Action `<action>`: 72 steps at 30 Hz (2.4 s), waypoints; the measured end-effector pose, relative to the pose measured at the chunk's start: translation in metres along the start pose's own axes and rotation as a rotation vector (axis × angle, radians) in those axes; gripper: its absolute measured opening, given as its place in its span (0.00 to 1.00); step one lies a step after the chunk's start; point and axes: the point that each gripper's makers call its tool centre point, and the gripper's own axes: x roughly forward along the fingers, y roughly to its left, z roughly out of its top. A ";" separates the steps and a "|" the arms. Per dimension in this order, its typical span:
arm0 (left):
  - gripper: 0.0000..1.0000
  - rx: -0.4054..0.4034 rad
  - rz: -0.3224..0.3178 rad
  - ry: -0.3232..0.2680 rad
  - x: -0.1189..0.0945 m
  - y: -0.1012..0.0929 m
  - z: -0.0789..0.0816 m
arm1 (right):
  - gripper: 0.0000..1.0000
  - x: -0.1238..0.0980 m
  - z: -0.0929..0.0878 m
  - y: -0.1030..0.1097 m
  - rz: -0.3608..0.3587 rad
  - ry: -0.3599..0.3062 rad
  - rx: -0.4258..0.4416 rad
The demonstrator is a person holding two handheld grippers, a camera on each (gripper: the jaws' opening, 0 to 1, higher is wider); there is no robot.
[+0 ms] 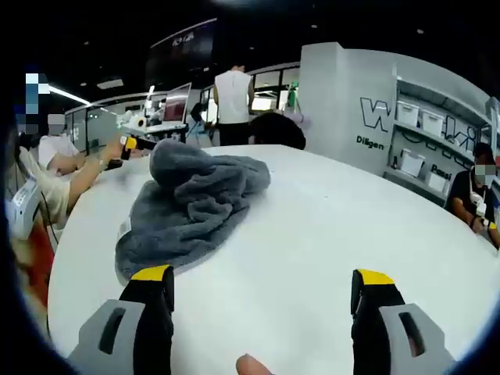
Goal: Fold the towel on the table until its edges align and the towel forms a compact rectangular stack.
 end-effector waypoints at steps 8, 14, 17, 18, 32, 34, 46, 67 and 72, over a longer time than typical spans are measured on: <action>0.99 -0.004 -0.001 0.006 0.000 0.003 0.000 | 0.95 0.001 0.000 0.003 0.007 0.004 -0.008; 0.99 -0.005 0.000 0.008 0.000 0.004 0.000 | 0.95 0.000 0.004 0.008 0.018 -0.007 -0.016; 0.99 -0.002 0.002 0.010 -0.002 0.005 0.000 | 0.95 0.001 0.005 0.011 0.025 -0.007 -0.025; 0.99 -0.002 0.004 0.009 -0.003 0.005 0.001 | 0.95 0.001 0.005 0.012 0.028 -0.007 -0.027; 0.98 -0.015 0.000 -0.003 -0.003 0.006 0.003 | 0.96 0.003 0.031 0.048 0.101 -0.062 -0.084; 0.98 -0.014 0.001 -0.007 -0.004 0.005 0.003 | 0.96 0.006 0.036 0.060 0.128 -0.073 -0.099; 0.98 -0.016 -0.008 -0.016 -0.005 0.003 0.006 | 0.94 0.016 0.073 0.112 0.227 -0.182 -0.120; 0.97 -0.024 -0.007 -0.010 -0.005 0.001 0.003 | 0.78 0.041 0.066 0.192 0.401 -0.147 -0.205; 0.97 -0.025 -0.005 -0.008 -0.004 0.001 0.003 | 0.74 0.047 0.053 0.207 0.465 -0.114 -0.217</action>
